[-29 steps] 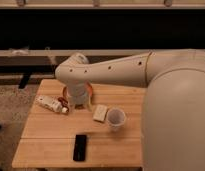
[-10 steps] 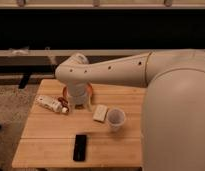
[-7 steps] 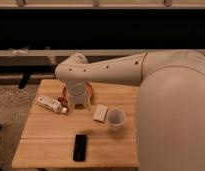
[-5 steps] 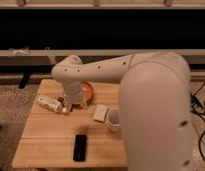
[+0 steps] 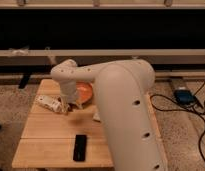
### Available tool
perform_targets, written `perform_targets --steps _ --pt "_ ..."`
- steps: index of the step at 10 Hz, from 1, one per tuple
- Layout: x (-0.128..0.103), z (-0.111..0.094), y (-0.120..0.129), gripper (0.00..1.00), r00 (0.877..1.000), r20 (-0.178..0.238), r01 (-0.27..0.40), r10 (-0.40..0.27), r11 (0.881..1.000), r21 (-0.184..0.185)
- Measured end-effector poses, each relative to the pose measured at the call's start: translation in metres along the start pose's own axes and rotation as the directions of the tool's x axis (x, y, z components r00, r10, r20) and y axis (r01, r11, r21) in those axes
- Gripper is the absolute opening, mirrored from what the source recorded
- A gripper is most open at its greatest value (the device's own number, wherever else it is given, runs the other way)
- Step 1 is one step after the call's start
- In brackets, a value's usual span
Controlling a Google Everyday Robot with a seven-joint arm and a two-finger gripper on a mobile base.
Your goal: Place the pepper in the ceramic cup
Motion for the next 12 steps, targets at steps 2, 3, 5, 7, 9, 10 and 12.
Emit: perform_targets --steps 2,3,5,7,9,10,12 --pt "-0.002 0.006 -0.003 0.65 1.000 -0.016 0.022 -0.022 1.000 -0.010" --pt "-0.003 0.012 -0.003 0.65 0.999 -0.025 0.044 -0.045 0.999 -0.016" --pt "-0.005 0.022 -0.002 0.65 0.996 -0.031 0.078 -0.078 0.997 -0.010" --pt "-0.014 0.028 -0.001 0.65 0.994 -0.015 0.112 -0.112 0.994 0.019" --pt "-0.022 0.030 -0.003 0.65 0.991 0.002 0.132 -0.132 0.990 0.050" --pt "-0.027 0.031 -0.007 0.65 0.990 0.008 0.138 -0.139 0.988 0.071" --pt "-0.038 0.033 -0.011 0.65 0.988 0.021 0.148 -0.151 0.984 0.098"
